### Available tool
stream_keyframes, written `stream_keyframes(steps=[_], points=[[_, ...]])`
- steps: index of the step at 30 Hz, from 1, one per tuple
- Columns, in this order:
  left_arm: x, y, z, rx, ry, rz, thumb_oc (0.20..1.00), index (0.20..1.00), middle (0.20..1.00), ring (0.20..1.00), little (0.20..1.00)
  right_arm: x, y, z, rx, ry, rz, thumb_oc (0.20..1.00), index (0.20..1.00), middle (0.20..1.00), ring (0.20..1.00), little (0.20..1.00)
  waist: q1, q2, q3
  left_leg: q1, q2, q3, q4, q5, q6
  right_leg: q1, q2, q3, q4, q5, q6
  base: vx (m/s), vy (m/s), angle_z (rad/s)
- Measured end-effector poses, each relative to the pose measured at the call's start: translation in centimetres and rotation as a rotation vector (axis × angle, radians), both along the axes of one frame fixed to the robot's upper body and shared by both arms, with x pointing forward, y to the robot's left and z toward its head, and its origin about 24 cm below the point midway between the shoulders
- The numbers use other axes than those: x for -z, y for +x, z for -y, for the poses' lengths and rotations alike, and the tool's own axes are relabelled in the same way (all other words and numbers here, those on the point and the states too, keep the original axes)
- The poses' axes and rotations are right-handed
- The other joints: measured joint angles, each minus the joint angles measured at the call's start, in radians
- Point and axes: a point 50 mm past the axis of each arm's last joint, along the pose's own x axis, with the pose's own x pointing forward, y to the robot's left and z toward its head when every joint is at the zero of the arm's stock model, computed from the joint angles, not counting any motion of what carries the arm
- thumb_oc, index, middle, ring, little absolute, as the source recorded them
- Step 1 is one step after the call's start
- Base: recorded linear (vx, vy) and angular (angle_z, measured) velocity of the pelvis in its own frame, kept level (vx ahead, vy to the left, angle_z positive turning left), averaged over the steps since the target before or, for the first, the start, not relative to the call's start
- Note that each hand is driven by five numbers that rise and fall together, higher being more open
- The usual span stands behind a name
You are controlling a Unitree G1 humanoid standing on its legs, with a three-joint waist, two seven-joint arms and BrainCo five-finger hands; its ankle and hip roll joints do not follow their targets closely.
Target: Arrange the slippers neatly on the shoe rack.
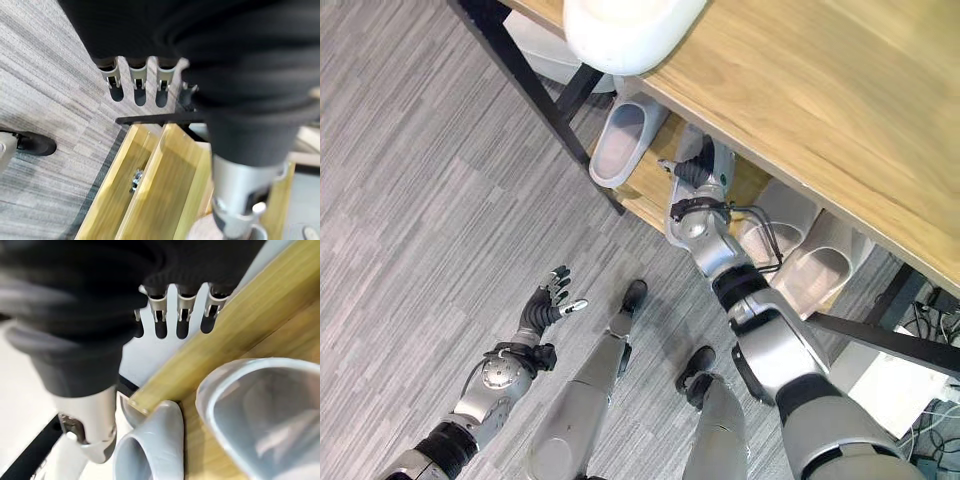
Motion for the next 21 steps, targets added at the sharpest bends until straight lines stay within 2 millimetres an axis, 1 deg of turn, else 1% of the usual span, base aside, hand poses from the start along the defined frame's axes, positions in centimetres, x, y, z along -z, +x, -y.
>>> stream_keyframes(steps=[3,6,9,11,13,14,15,19,21], points=[[0.2,-0.1,0.1,-0.011,-0.011,-0.007,1.000,1.000,1.000,1.000,1.000,2.9,-0.8,0.0,-0.005,0.057,-0.065,1.000,1.000,1.000,1.000,1.000,-0.007,0.000,0.000,0.017,0.002,0.016,0.000,-0.003,0.004,0.004,0.002,0.022,0.005,0.000,0.001,-0.02,-0.011,-0.14],[0.3,-0.1,0.1,-0.009,-0.007,-0.014,1.000,1.000,1.000,1.000,1.000,5.2,-1.0,0.4,0.018,0.065,-0.148,1.000,1.000,1.000,1.000,1.000,-0.021,0.000,0.000,0.018,0.005,0.016,0.001,-0.007,-0.001,0.005,0.007,0.024,0.006,0.001,-0.001,0.00,0.004,-0.05],[0.7,-0.3,-0.1,-0.016,0.001,-0.035,1.000,1.000,1.000,1.000,1.000,5.8,-1.1,-0.3,-0.017,0.167,-0.177,1.000,1.000,1.000,1.000,1.000,-0.021,0.000,0.000,0.019,0.013,0.020,0.013,-0.020,0.003,0.005,0.009,0.027,0.013,0.000,-0.003,0.01,0.018,-0.07],[0.9,-0.5,-0.2,-0.023,0.004,-0.046,1.000,1.000,1.000,1.000,1.000,6.9,-1.1,-1.3,-0.061,0.274,-0.238,1.000,1.000,1.000,1.000,1.000,-0.019,0.000,0.000,0.029,0.015,0.033,0.013,-0.022,0.006,0.005,0.009,0.043,0.015,0.001,-0.003,0.01,0.011,-0.14],[1.0,-0.5,-0.3,-0.028,0.007,-0.049,1.000,1.000,1.000,1.000,1.000,7.4,-1.1,-1.7,-0.091,0.359,-0.276,1.000,1.000,1.000,1.000,1.000,-0.020,0.000,0.000,0.032,0.015,0.039,0.016,-0.024,0.009,0.006,0.008,0.050,0.016,0.000,-0.004,0.01,0.003,-0.08],[1.1,-0.5,-0.4,-0.031,0.012,-0.055,1.000,1.000,1.000,1.000,1.000,7.5,-1.1,-2.0,-0.110,0.402,-0.288,1.000,1.000,1.000,1.000,1.000,-0.019,0.000,0.000,0.031,0.014,0.040,0.016,-0.024,0.009,0.006,0.008,0.051,0.015,-0.005,-0.014,0.03,0.000,-0.01],[1.4,-0.5,-0.5,-0.036,0.022,-0.071,1.000,1.000,1.000,1.000,1.000,7.5,-1.1,-2.1,-0.139,0.462,-0.286,1.000,1.000,1.000,1.000,1.000,-0.017,0.000,0.000,0.031,0.013,0.040,0.017,-0.026,0.009,0.006,0.007,0.050,0.016,-0.007,-0.016,0.04,0.000,0.02],[1.5,-0.6,-0.7,-0.038,0.034,-0.080,1.000,1.000,1.000,1.000,1.000,7.2,-1.0,-2.3,-0.193,0.568,-0.286,1.000,1.000,1.000,1.000,1.000,-0.015,0.001,0.000,0.031,0.012,0.040,0.016,-0.027,0.009,0.009,0.006,0.048,0.016,-0.008,-0.018,0.04,0.002,0.02],[1.5,-0.6,-0.7,-0.041,0.034,-0.081,1.000,1.000,1.000,1.000,1.000,7.1,-1.0,-2.9,-0.218,0.607,-0.289,1.000,1.000,1.000,1.000,1.000,-0.012,0.003,-0.001,0.032,0.012,0.040,0.016,-0.029,0.009,0.010,0.006,0.047,0.015,-0.009,-0.019,0.05,0.002,0.01]])
